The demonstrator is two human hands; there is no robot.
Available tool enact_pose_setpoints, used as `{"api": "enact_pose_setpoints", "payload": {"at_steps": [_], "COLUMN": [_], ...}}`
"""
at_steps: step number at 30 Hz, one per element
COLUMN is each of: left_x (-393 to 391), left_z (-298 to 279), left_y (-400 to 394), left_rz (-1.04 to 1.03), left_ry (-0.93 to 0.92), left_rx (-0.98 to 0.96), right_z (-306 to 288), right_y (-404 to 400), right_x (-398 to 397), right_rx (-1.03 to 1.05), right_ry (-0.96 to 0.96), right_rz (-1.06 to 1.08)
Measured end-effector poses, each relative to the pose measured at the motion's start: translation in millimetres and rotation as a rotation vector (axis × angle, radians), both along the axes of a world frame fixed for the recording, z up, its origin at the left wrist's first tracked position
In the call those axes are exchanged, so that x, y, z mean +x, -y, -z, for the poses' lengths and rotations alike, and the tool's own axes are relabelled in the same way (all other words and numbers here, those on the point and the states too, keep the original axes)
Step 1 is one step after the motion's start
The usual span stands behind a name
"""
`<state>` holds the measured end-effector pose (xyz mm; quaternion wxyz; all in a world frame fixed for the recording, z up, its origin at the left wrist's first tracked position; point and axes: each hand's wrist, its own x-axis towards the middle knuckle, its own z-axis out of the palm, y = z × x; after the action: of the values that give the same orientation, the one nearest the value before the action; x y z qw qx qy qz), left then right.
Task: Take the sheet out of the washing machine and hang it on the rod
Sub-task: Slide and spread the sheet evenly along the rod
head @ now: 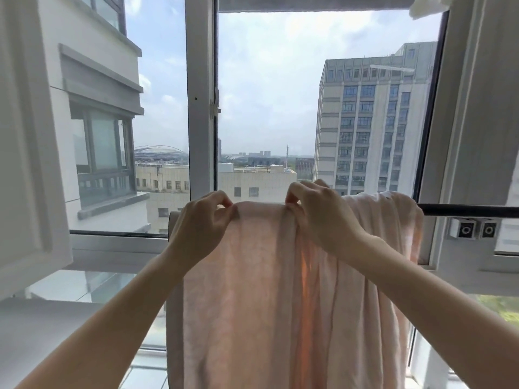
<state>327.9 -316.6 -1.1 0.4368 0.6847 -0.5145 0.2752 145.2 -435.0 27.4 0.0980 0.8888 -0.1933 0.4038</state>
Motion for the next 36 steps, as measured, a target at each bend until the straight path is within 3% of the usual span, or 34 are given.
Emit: {"api": "enact_pose_setpoints", "payload": {"at_steps": [9,14,20,30,36], "left_x": [-14.7,-39.8,-37.6,-33.1,-41.8], "left_z": [2.7,-2.4,-12.7,-12.5,-11.9], "left_y": [12.0,26.4,40.4,41.9,41.1], "left_rz": [-0.098,0.205,0.276,0.167,0.178], "left_ry": [0.021,0.166,0.031,0.046,0.04], "left_rx": [-0.102,-0.011,-0.037,-0.047,-0.058], "right_z": [-3.5,-4.1,3.7,-3.3,-7.3], "right_y": [11.2,22.7,23.5,29.4,28.2], "right_x": [-17.4,-34.6,-31.7,-54.6,-48.5], "right_rx": [0.094,0.108,-0.052,-0.189,-0.103], "right_ry": [0.071,-0.053,-0.047,-0.106,-0.156], "right_rz": [-0.047,-0.042,0.008,0.14,0.063]}}
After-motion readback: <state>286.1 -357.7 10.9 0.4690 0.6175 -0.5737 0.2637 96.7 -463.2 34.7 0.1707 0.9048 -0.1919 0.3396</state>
